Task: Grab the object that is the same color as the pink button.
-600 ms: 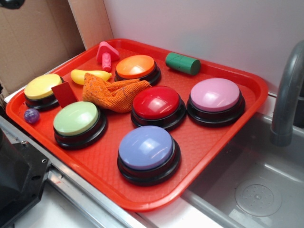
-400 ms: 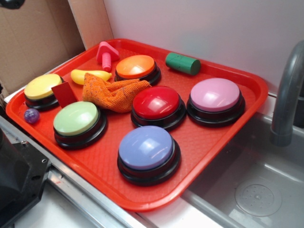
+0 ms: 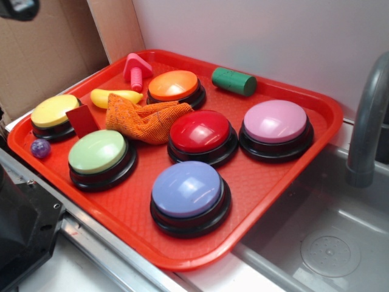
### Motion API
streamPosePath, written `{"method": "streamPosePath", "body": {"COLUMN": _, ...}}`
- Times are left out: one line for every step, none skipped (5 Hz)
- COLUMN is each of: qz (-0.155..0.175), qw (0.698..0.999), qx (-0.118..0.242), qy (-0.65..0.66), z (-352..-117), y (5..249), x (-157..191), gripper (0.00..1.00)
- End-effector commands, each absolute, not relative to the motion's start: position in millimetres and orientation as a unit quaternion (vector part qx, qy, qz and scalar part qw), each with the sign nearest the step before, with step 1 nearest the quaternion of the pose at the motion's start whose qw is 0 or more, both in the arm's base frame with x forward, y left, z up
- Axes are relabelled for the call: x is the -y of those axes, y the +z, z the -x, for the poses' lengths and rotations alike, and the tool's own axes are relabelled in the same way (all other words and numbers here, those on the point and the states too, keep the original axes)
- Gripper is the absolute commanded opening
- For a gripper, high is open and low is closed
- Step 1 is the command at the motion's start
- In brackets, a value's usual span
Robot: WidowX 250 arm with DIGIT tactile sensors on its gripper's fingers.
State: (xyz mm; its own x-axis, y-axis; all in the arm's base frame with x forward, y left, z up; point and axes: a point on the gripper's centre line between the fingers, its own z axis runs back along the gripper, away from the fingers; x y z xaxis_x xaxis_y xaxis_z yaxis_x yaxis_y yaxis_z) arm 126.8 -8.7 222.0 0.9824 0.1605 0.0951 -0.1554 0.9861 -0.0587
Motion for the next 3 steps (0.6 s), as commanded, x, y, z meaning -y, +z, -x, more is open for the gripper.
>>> {"method": "streamPosePath", "body": {"qz": 0.026, "qw": 0.976, "qx": 0.078, "qy": 0.202, "z": -170, "y": 202, "x": -23, "gripper": 1.00}}
{"method": "streamPosePath", "body": {"qz": 0.032, "qw": 0.952, "qx": 0.093, "qy": 0.292, "z": -194, "y": 185, "x": -50, "gripper": 1.00}}
{"method": "streamPosePath", "body": {"qz": 0.019, "qw": 0.927, "qx": 0.109, "qy": 0.359, "z": -212, "y": 173, "x": -73, "gripper": 1.00}}
